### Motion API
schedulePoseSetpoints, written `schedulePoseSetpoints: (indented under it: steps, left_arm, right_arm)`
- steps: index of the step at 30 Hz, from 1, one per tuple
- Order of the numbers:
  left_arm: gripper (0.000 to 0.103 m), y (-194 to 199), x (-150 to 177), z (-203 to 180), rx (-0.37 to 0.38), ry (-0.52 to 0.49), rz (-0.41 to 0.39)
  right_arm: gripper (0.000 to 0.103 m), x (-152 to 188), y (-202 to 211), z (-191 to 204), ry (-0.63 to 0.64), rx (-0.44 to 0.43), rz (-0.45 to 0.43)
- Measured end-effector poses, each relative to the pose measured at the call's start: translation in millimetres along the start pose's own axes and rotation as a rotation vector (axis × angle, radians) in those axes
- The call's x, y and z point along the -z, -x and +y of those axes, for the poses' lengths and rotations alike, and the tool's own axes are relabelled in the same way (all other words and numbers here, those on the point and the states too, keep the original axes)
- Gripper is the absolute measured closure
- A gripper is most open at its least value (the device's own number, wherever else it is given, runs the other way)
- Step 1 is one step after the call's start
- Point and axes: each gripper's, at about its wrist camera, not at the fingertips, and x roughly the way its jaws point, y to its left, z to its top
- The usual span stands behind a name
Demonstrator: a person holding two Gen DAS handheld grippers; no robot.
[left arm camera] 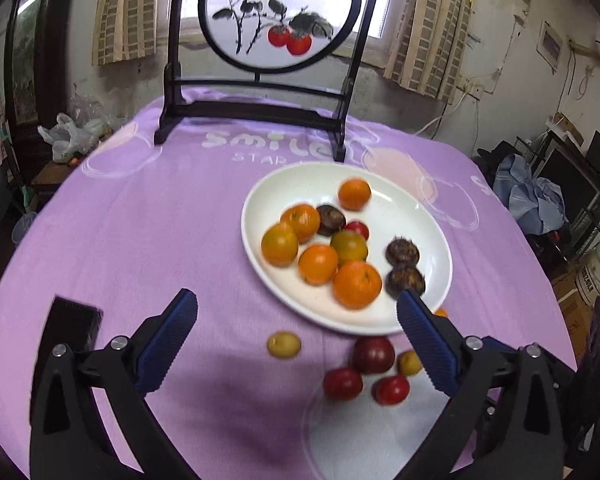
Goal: Organize fruits
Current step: 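Grasp a red tomato with the right gripper, then lift the tomato with the right gripper while the left grasps another red tomato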
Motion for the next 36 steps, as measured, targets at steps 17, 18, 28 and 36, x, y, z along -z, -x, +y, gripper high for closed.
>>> schedulePoseSetpoints:
  steps: [17,18,28,36]
  left_arm:
    - [0.005,-30,25,25,0.013,0.043,0.08]
    - [0.005,-28,24,27,0.012,0.054,0.076]
    - [0.005,-23,22,33,0.026,0.074,0.068]
    - [0.005,-28,29,18,0.033,0.017,0.092]
  right_arm:
    - [0.035,26,-33,56,0.188,0.017,0.187]
    - [0.037,25,-35,58,0.2,0.021,0.189]
    - [0.073,2,-57,81,0.249,0.071,0.184]
    - [0.074,9,-37,57,0.183,0.034,0.162]
